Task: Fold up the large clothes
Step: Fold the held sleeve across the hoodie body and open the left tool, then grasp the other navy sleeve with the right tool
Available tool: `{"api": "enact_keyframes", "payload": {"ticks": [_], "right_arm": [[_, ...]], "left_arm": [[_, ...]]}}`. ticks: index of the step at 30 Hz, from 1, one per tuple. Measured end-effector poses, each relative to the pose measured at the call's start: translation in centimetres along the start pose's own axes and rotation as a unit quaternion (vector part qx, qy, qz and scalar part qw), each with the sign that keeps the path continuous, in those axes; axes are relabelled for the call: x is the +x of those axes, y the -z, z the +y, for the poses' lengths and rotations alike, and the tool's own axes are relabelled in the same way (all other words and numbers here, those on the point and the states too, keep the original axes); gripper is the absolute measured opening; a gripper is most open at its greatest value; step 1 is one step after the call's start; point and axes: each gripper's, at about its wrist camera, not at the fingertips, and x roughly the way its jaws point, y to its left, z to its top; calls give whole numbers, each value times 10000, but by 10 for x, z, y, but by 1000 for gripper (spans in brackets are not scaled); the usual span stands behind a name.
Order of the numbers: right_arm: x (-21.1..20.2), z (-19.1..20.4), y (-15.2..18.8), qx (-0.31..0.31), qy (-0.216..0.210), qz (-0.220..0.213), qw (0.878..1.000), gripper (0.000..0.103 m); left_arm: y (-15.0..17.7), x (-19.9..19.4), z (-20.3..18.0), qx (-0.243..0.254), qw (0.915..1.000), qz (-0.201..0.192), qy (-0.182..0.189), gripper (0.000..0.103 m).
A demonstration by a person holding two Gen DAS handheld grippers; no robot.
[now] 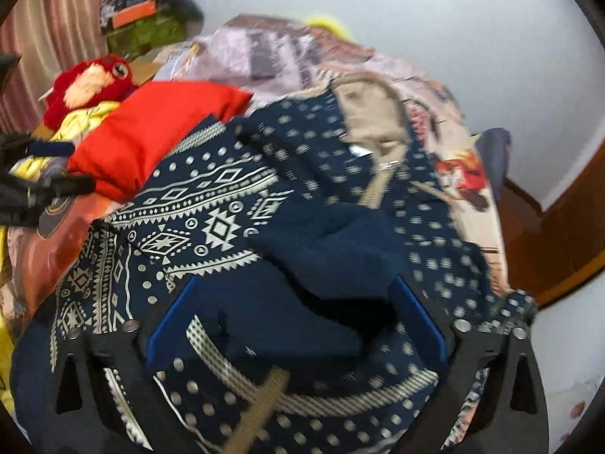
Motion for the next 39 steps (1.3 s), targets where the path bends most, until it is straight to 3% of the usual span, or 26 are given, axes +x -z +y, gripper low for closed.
{"api": "enact_keyframes", "payload": {"ticks": [4, 8, 12, 15, 16, 17, 20, 24, 31, 35, 39], "right_arm": [[36, 8, -9, -140, -125, 414, 9990, 84], [69, 9, -12, -307, -44, 801, 9963, 62], [81, 0, -12, -63, -112, 727, 9973, 59], [80, -5, -14, 87, -47, 641, 9979, 33], [80, -9, -16, 132, 46, 638, 9979, 17], [79, -13, -17, 182, 101, 634, 9978, 10], [62, -31, -20, 513, -67, 434, 9977, 9], [19, -58, -25, 879, 122, -97, 9960, 9], [-69, -118, -16, 1531, 512, -946, 9823, 9], [-88, -143, 4, 1788, 695, -1010, 9762, 9], [-84, -161, 34, 2047, 736, -762, 9731, 9]], "left_arm": [[22, 26, -1, 40, 9996, 293, 43, 82], [34, 43, -6, 149, 9988, 438, 137, 82], [37, 58, -7, 66, 9987, 494, 120, 85], [35, 63, 0, -155, 9989, 449, 42, 88], [33, 66, 3, -264, 9986, 462, -27, 88], [31, 68, 6, -369, 9982, 467, -79, 88], [26, 67, 12, -575, 9971, 404, -302, 88], [23, 59, 14, -653, 9961, 187, -564, 88], [19, 46, 5, -566, 9935, -16, -990, 88], [19, 51, 8, -699, 9921, 72, -1039, 88], [22, 57, 16, -994, 9904, 186, -944, 89]]}}
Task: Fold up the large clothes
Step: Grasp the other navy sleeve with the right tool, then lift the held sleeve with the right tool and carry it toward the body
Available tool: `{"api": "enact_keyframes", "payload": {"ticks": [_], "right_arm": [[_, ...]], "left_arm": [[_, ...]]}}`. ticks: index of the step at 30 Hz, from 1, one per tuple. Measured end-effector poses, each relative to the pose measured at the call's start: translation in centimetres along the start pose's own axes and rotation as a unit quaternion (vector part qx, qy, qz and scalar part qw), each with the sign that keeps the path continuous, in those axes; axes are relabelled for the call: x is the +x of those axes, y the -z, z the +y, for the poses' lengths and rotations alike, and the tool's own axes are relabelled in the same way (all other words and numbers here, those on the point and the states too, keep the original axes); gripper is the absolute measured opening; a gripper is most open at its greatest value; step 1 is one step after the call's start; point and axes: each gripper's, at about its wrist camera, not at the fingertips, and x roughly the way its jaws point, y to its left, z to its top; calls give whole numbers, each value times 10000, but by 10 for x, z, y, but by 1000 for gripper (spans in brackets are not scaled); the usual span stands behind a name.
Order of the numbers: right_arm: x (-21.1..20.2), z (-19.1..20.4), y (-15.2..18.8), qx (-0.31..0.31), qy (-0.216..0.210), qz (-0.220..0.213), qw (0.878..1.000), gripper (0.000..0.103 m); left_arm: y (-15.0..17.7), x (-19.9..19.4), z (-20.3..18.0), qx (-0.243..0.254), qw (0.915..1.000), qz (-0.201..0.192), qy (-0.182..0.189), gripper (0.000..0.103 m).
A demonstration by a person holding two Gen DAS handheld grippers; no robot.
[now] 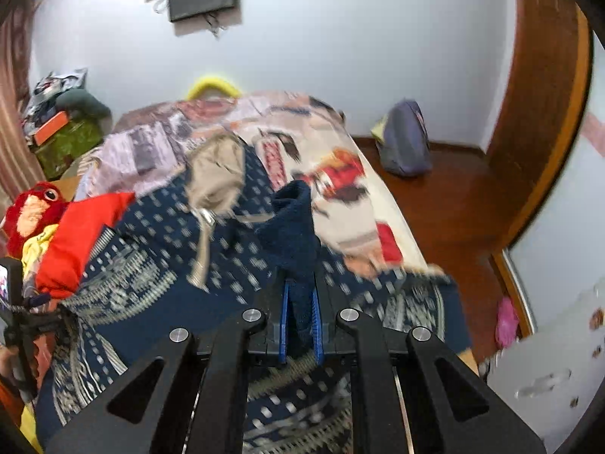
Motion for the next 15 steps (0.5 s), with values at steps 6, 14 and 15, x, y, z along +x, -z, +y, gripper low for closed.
{"api": "enact_keyframes", "payload": {"ticks": [6, 14, 15], "right_arm": [[36, -32, 52, 624, -202, 893, 9938, 9], [53, -49, 100, 881, -271, 1681, 9814, 13], [51, -50, 102, 891, -271, 1725, 9806, 14]], "left_arm": [[4, 9, 0, -78, 9998, 155, 0, 90], [13, 4, -1, 154, 9993, 324, -69, 89], [15, 2, 0, 193, 9992, 339, -77, 89]]}}
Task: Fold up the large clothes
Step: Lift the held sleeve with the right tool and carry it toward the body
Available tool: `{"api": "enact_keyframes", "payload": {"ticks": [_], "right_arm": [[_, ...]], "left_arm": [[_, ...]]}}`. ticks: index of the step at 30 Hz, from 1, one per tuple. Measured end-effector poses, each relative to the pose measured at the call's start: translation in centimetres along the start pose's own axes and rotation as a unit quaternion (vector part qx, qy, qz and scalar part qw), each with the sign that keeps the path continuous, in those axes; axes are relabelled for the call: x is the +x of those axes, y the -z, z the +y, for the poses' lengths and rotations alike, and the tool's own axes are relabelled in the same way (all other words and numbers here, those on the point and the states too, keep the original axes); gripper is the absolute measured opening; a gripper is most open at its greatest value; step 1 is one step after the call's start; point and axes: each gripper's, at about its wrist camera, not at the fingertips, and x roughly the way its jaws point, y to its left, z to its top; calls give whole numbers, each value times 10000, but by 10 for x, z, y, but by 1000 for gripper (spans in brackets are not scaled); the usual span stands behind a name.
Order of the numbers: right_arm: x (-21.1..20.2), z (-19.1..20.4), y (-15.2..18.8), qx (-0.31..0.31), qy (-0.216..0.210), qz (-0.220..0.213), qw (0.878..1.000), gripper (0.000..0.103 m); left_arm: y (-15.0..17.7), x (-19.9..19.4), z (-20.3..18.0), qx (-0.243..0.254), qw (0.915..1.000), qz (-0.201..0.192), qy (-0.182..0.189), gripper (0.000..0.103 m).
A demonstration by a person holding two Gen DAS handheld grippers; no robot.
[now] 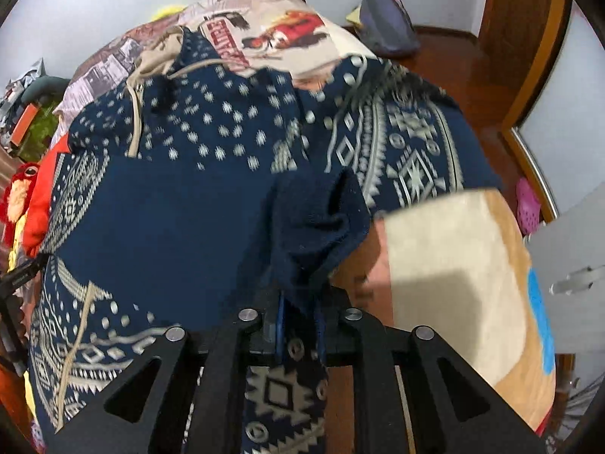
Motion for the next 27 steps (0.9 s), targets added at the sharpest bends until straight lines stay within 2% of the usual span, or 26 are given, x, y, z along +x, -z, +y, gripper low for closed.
{"api": "enact_keyframes", "payload": {"ticks": [5, 10, 12, 14, 16, 20, 23, 27], "right_arm": [[-17, -8, 9, -37, 7, 12, 10000, 19], [-46, -17, 4, -68, -100, -254, 9996, 21], [-59, -22, -1, -21, -132, -451, 9989, 28], [-74, -30, -5, 94, -106, -742, 9971, 43], [-87, -39, -8, 229, -66, -1052, 9942, 53], [-97, -60, -16, 626, -147, -1382, 9883, 60], [-90, -80, -20, 992, -236, -1364, 9854, 60], [-56, -113, -22, 1550, -343, -1020, 9820, 60]], "left_arm": [[7, -24, 5, 91, 9999, -69, 116, 89], [1, -64, -3, 250, 9985, -446, 188, 89], [-6, -79, -10, 301, 9972, -637, 250, 89], [-15, -95, -20, 356, 9953, -828, 363, 89], [-23, -109, -32, 405, 9927, -1032, 485, 89], [-43, -128, -57, 470, 9871, -1297, 816, 89], [-54, -133, -79, 574, 9834, -1419, 974, 90], [-63, -127, -110, 766, 9803, -1411, 1150, 90]]}}
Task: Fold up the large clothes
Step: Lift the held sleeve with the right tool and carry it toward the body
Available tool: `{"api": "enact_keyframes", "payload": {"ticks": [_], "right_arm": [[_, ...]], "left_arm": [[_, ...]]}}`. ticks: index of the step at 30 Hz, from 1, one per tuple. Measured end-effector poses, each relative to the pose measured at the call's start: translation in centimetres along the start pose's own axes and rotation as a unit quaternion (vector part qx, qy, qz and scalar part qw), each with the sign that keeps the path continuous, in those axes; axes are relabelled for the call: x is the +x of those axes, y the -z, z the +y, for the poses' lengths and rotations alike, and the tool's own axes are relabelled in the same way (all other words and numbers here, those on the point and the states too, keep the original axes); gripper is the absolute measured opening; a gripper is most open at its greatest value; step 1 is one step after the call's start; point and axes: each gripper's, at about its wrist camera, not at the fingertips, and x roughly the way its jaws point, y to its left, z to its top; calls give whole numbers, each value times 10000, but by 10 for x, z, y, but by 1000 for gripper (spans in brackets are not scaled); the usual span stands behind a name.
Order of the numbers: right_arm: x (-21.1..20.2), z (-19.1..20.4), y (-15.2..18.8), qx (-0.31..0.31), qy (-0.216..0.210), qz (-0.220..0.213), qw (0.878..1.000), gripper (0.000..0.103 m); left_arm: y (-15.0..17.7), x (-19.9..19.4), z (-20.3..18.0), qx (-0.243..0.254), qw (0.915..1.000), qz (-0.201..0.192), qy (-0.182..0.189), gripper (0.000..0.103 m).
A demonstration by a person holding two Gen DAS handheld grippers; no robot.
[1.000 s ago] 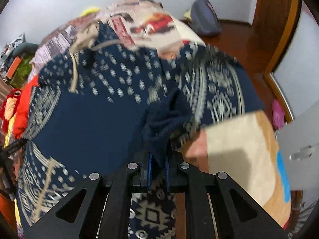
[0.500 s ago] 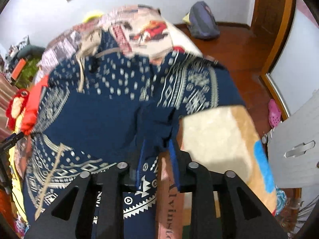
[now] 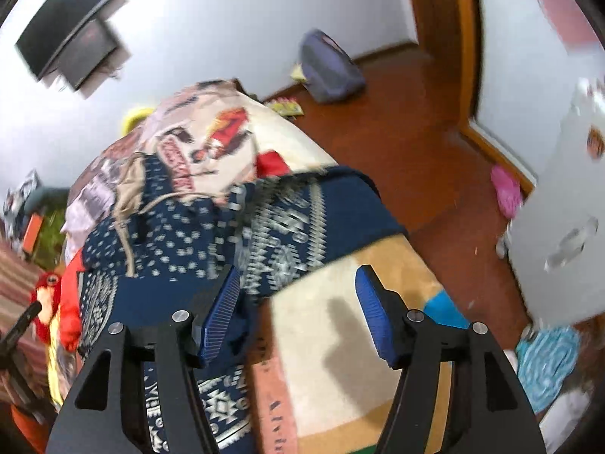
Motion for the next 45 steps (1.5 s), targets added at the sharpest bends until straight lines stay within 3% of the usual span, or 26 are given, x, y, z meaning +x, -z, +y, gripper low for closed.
{"api": "enact_keyframes", "payload": {"ticks": [9, 18, 21, 24, 25, 30, 38, 42, 45], "right_arm": [[76, -54, -3, 1301, -469, 740, 9876, 60], [122, -72, -30, 1979, -370, 483, 9783, 58], [129, -77, -36, 2165, -171, 338, 9755, 46], [126, -74, -40, 2238, 77, 198, 9744, 16], [121, -72, -41, 2195, 137, 148, 9754, 7], [75, -41, -48, 1396, 413, -360, 9887, 6], [-39, 54, -50, -15, -127, -1137, 9934, 5], [-67, 108, -36, -762, -392, -1239, 9886, 5], [-65, 138, -20, -1141, -528, -1167, 9852, 5]], "left_arm": [[7, 54, -34, 227, 9985, 443, 240, 89], [19, 82, -23, 70, 9972, 725, 165, 89], [23, 86, -15, -62, 9965, 815, 148, 89], [26, 88, -7, -190, 9958, 881, 129, 89], [28, 86, -5, -232, 9957, 884, 128, 89], [31, 71, 1, -286, 9963, 803, 106, 89], [32, 28, 0, -157, 9987, 448, 178, 89], [33, 8, 1, -121, 9993, 279, 238, 89], [37, -3, 4, -113, 9994, 211, 230, 90]]}}
